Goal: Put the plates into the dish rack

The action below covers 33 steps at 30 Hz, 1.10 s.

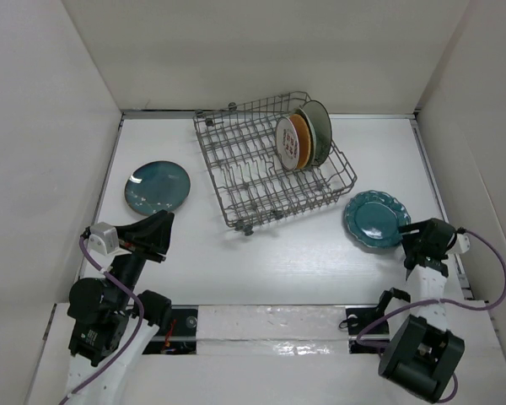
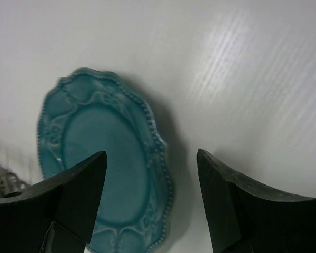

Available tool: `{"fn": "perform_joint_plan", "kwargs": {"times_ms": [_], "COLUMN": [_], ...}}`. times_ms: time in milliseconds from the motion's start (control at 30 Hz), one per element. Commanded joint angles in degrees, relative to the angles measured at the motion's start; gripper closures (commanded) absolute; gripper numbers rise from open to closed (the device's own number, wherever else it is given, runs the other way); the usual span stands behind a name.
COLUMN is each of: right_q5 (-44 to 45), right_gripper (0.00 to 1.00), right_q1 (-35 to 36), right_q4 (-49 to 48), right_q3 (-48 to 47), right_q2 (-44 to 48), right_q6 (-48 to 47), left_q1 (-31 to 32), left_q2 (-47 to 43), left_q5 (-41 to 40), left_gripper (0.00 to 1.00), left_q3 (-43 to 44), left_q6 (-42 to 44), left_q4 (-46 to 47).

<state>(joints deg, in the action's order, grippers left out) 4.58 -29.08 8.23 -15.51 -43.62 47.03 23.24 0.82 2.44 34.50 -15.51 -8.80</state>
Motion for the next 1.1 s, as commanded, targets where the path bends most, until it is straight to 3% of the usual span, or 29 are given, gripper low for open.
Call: {"fn": "perform_joint_plan", "kwargs": {"times_ms": [0, 233, 367, 500, 567, 600, 800, 1067], "right_q5": [2.1, -9.0, -14.9, -18.0, -18.1, -17.6, -12.1, -10.2], "right_gripper": [0.25, 0.24, 0.27, 0.38, 0.54, 0.67, 0.99, 1.00], "right_q1": [-1.1, -1.7, -1.7, -2.8, -3.6, -4.4, -4.9, -4.9], "right_q4": [2.8, -3.6, -10.3, -17.8, -20.3, -20.1, -12.6, -3.3], "right_q3": [-2.9, -1.4, -0.6, 2.2, 3.4, 3.6, 1.7, -9.2], "right_q2": [-4.8, -9.1, -17.2, -23.6, -24.3, -23.7, -9.6, 4.8], "right_q6": [1.1, -1.5, -1.2, 0.7, 1.6, 1.8, 3.0, 0.7], "left_q1": [0.9, 1.5, 1.5, 1.5, 1.5, 1.5, 1.5, 1.5], "left_q2": [-6.6, -6.5, -6.4, -5.8, -5.5, -5.1, -4.1, -2.7], "left_q5": [-1.1, -0.9, -1.3, -1.4, -1.2, -1.1, -1.1, -1.0], "left_gripper": [0.79, 0.79, 0.78, 0.79, 0.79, 0.79, 0.79, 0.79], "left_q3": [0.5, 0.4, 0.5, 0.6, 0.6, 0.6, 0.6, 0.7], "left_q6": [-0.1, -0.2, -0.1, 0.0, 0.0, 0.0, 0.0, 0.1], "left_q4": [3.0, 3.1, 2.8, 2.6, 2.6, 2.6, 2.6, 2.3]}}
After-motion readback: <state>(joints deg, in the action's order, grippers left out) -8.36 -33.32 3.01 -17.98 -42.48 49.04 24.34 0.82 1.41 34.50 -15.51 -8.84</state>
